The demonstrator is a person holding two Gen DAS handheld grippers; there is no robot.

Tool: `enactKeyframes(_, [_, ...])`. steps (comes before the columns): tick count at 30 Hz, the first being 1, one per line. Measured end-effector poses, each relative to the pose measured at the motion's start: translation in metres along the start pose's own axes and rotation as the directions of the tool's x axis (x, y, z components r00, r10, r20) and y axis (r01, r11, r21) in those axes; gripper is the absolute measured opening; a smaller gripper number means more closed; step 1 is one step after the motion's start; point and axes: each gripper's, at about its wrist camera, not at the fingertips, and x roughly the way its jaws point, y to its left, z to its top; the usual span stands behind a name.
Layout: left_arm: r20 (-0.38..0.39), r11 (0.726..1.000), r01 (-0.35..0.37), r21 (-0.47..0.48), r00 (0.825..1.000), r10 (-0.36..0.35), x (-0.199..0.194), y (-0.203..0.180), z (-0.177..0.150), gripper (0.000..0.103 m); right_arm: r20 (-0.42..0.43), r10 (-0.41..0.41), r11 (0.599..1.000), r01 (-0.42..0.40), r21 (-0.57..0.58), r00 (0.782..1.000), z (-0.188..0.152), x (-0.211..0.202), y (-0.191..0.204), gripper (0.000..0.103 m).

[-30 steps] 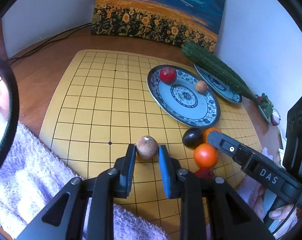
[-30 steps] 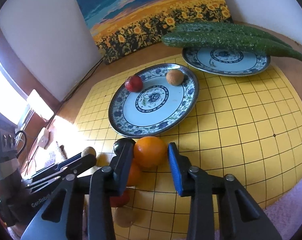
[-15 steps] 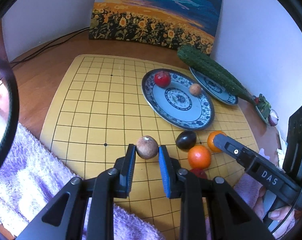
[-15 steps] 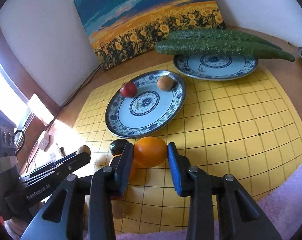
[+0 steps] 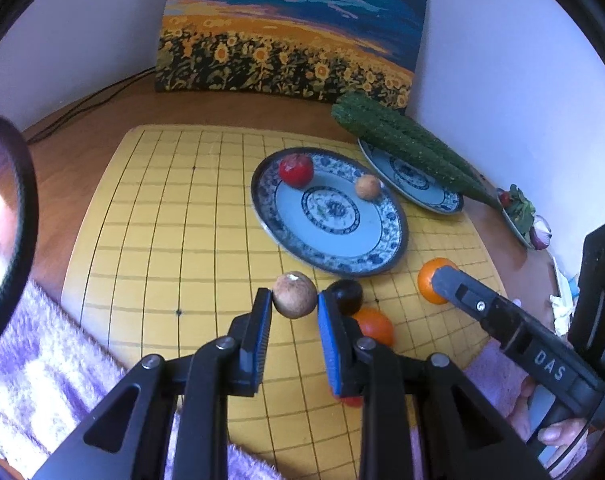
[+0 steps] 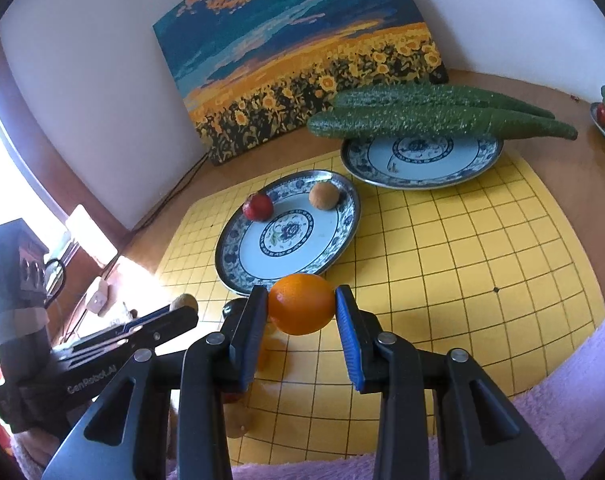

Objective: Organize fruits
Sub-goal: 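Carry the brown fruit with the left tool while the right tool carries the orange to the plate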

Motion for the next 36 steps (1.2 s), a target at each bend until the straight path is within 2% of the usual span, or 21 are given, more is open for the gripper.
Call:
enactKeyframes(8, [0.021, 0.998, -0.003, 0.057, 1.0, 0.002, 0.005, -0.014, 0.028, 0.025, 0.005, -0.001, 0.999, 0.001, -0.043, 1.0, 0.015, 0.0, 0.004, 0.036])
enactKeyframes(12, [0.003, 0.999, 0.008, 0.053, 1.0, -0.008, 0.015, -0.016, 0.041, 0.025, 0.004, -0.011, 0.996, 0.012, -0.09, 1.0, 0.024, 0.002, 0.01, 0.036])
enactKeyframes(17, [-0.007, 0.997, -0.011, 0.07, 1.0, 0.012, 0.03, -0.018, 0.053, 0.025, 0.005, -0.026, 0.99, 0.026, -0.14, 1.0, 0.037, 0.009, 0.016, 0.036])
enactKeyframes(22, [-0.01, 0.997, -0.024, 0.072, 1.0, 0.025, 0.048, -0.014, 0.057, 0.024, 0.0, -0.035, 0.985, 0.035, -0.169, 0.999, 0.046, 0.023, 0.018, 0.036])
enactKeyframes(26, [-0.01, 0.995, -0.074, 0.072, 0.997, 0.075, 0.061, -0.01, 0.056, 0.024, -0.022, -0.036, 0.981, 0.031, -0.191, 0.999, 0.045, 0.041, 0.017, 0.036])
enactKeyframes(30, [-0.02, 0.996, -0.065, 0.062, 0.998, 0.067, 0.068, -0.007, 0.057, 0.024, -0.035, -0.045, 0.975, 0.036, -0.218, 0.998, 0.041, 0.055, 0.019, 0.036])
enactKeyframes(36, [0.009, 0.994, -0.066, 0.087, 0.998, 0.065, 0.072, -0.008, 0.057, 0.024, -0.033, -0.079, 0.961, 0.068, -0.267, 0.996, 0.037, 0.07, 0.024, 0.036])
